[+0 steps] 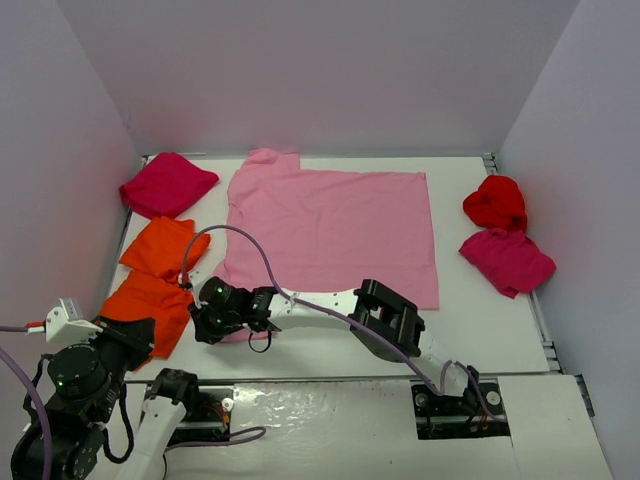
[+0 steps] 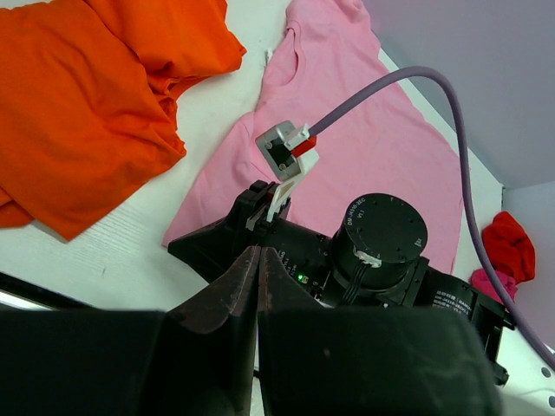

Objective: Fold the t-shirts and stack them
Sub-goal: Flatten the tshirt out

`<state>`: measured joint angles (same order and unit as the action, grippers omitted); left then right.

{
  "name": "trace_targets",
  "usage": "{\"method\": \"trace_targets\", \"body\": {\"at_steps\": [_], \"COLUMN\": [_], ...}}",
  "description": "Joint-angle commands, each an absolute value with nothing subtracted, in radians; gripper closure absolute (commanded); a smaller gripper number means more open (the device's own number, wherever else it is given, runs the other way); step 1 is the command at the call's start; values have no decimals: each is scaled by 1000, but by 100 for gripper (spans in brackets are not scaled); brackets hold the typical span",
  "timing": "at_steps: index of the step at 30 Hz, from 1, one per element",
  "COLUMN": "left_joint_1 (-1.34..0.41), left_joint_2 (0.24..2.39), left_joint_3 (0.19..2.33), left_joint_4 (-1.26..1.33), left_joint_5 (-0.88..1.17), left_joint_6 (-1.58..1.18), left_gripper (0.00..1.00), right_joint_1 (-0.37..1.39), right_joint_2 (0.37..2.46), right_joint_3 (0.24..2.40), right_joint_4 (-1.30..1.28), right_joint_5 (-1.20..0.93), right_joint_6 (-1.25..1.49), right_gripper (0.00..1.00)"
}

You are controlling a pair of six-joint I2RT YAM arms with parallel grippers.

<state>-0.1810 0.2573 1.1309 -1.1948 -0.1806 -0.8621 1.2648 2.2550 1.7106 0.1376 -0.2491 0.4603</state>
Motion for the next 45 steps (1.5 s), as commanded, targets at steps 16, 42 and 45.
{"method": "trace_targets", "body": {"at_steps": [16, 42, 45], "left_joint_1": [-180, -180, -179], "left_joint_2": [334, 331, 331], "left_joint_3": [1134, 1091, 1086], "left_joint_4": [-1158, -1136, -1130], "left_joint_5": [-149, -120, -115], "left_joint_6": [-805, -828, -830], "left_gripper": [100, 100, 100], "right_joint_1": [1244, 1325, 1326], "right_joint_2": [2298, 2235, 2217], "right_joint_3": [1745, 1527, 1524], "right_joint_4": [141, 169, 155], "right_joint_5": [-163, -238, -265], "right_joint_6": [393, 446, 452], "right_gripper": [100, 100, 100]}}
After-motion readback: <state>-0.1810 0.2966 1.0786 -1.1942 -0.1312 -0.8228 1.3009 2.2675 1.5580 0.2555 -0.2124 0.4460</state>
